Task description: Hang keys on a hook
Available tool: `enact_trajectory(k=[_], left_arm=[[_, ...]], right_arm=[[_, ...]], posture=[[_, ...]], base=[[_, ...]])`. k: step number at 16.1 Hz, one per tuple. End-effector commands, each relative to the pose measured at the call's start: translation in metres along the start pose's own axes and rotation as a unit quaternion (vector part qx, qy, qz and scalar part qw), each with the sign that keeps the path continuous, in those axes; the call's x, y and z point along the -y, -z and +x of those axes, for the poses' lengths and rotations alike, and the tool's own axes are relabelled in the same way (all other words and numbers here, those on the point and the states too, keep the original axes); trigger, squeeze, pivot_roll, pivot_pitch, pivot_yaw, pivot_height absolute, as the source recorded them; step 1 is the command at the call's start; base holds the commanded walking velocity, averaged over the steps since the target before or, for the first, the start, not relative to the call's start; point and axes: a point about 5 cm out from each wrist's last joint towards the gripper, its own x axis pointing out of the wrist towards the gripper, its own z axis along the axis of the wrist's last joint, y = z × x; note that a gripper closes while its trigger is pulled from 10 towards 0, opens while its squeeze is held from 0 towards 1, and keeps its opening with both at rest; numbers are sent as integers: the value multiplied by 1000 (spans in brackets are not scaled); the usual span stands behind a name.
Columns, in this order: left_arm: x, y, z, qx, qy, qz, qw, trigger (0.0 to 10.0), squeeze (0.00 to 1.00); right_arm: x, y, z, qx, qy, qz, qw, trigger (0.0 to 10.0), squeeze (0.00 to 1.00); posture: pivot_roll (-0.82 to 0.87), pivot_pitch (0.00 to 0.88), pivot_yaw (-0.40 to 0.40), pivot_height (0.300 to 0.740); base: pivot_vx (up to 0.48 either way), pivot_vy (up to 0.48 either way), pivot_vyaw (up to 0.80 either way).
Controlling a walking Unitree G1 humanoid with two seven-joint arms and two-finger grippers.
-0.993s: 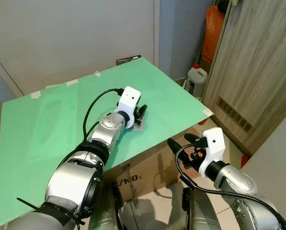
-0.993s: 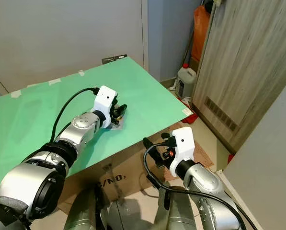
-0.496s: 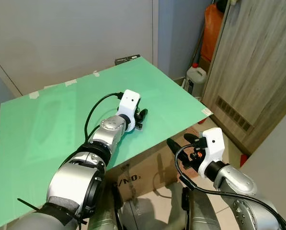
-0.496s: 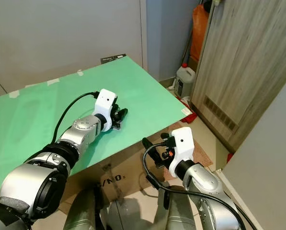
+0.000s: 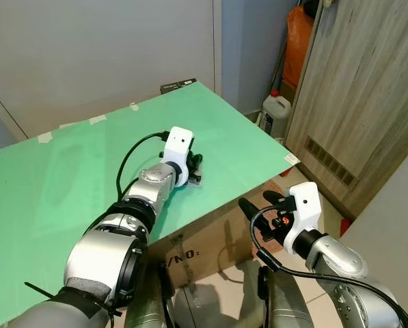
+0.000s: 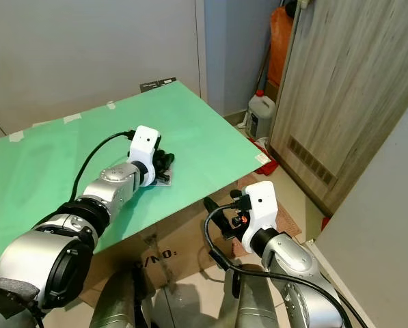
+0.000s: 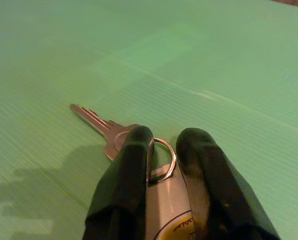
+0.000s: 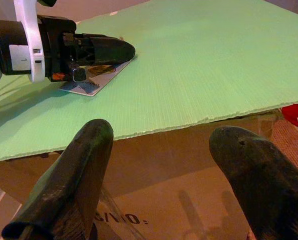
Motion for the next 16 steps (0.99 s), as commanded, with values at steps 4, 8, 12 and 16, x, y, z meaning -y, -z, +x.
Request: enact_trajectory(k=[4,8,12,16], left_arm=[[-4,-11,-1,38,-13,36,999,0,0],[8,-28,-1,119,-1,27,993,0,0],[14,-41,-3,161,20,32,986,0,0],[-9,-28,-6,126,-59,51,989,10000,0]], right_arm=[[-1,-3,-1,5,0,0,1000,10000,0],[-1,-3,1,4,-1,3,1000,10000,0],[-1,-4,3,5,-3,2,1000,10000,0],[0,-6,4,8,-12,-2,1000,10000,0]], posture=[[-218,0,103,574],[-216,0,103,574],[-200,0,98,574],[-187,0,100,574]], base=[[0,0,0],[0,0,0],[0,0,0],[0,0,0]])
